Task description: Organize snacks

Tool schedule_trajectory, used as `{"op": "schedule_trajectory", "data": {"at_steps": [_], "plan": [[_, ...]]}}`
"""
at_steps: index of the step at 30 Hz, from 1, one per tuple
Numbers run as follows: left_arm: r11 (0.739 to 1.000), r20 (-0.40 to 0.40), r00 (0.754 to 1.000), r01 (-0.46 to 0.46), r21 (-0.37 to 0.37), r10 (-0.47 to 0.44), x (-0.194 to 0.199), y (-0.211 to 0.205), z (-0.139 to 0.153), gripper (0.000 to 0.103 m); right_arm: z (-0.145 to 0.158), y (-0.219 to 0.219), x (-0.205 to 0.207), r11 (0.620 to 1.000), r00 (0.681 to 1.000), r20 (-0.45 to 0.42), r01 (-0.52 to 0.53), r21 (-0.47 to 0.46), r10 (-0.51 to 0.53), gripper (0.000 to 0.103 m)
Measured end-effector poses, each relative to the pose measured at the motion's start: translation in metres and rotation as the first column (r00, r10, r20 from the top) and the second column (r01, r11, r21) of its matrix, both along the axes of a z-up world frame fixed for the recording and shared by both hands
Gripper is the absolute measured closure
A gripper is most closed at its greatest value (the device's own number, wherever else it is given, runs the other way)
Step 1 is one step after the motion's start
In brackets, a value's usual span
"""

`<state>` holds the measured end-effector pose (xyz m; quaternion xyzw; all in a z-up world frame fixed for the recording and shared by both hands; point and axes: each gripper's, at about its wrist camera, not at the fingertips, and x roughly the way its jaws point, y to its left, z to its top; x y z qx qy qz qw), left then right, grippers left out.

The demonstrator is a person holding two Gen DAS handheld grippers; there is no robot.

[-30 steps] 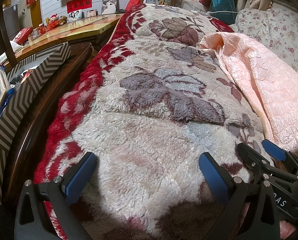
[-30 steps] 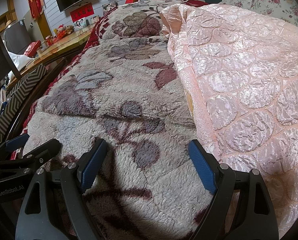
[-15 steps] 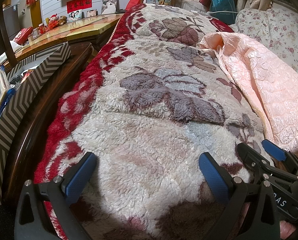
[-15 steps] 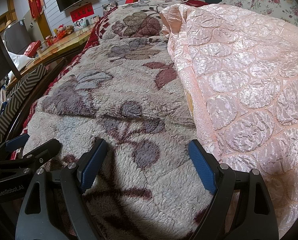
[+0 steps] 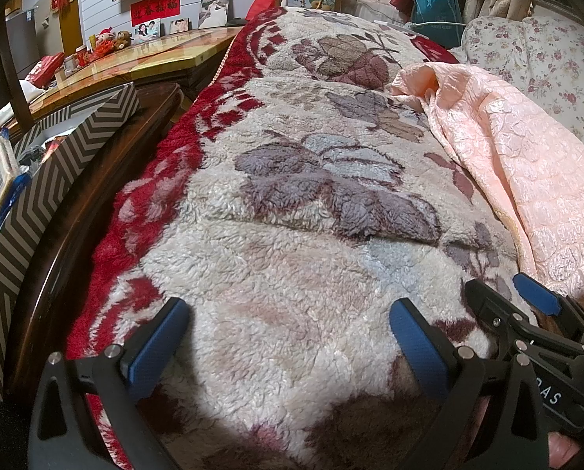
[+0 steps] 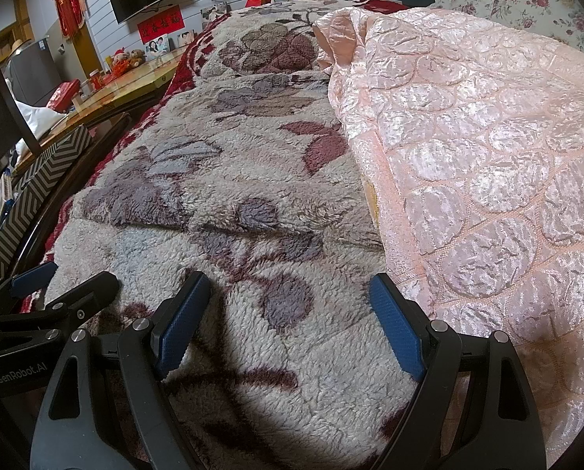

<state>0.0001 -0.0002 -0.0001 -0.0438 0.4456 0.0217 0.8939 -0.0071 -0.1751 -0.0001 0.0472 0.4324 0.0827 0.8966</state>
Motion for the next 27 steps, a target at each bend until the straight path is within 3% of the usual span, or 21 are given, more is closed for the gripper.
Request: {"op": "schedule_trajectory", "data": {"at_steps": [27], "plan": [[1.000,0.000,1.000,0.000,0.008,0.000,0.0000,0.0003,0.0005,0.000,-0.0006,0.0001,0.0006,1.000,1.000,-0.001,0.000,-0.004,0.000,0.017]]}}
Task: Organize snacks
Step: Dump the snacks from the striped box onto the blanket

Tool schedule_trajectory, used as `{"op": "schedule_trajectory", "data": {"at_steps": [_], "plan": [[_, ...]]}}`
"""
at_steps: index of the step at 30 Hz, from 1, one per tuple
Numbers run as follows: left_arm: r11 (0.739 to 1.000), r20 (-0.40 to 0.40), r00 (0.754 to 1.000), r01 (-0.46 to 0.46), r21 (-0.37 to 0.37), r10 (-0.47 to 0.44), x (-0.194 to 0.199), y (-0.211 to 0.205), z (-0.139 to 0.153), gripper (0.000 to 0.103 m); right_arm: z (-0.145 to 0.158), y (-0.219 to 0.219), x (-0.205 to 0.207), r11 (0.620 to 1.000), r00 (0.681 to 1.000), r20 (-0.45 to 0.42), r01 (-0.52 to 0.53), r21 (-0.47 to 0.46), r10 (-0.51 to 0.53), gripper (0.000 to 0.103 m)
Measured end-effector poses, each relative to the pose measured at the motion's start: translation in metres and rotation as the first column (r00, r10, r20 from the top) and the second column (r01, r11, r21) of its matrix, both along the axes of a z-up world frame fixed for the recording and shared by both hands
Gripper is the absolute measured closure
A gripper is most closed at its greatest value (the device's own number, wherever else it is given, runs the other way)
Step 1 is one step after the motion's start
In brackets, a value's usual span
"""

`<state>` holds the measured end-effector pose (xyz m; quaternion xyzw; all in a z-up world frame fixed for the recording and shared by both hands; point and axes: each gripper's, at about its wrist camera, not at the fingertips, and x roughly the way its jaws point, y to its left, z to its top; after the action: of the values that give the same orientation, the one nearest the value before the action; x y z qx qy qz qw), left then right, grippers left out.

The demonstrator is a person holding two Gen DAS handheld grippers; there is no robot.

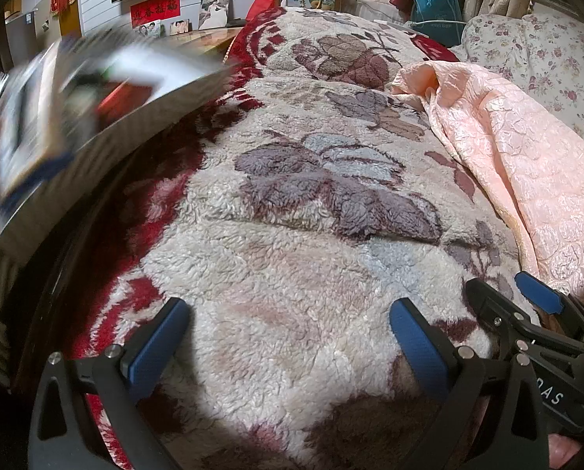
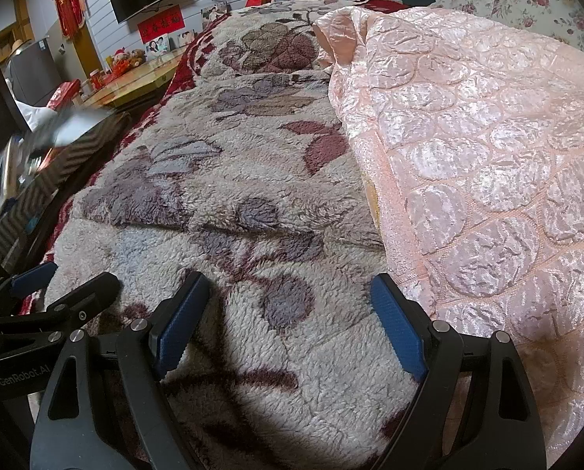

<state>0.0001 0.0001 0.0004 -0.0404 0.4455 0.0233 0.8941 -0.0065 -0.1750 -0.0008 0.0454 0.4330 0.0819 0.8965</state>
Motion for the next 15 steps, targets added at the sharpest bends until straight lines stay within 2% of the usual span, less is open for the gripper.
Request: {"op": "schedule_trajectory", "data": {"at_steps": [15], "plan": [[1.000,0.000,1.000,0.000,0.001,0.000,0.0013,-0.0016,0.0011,0.000,-0.0003,-0.0003,-0.0003,1.000,1.000,0.000,0.000,0.001,0.000,0.017]]}}
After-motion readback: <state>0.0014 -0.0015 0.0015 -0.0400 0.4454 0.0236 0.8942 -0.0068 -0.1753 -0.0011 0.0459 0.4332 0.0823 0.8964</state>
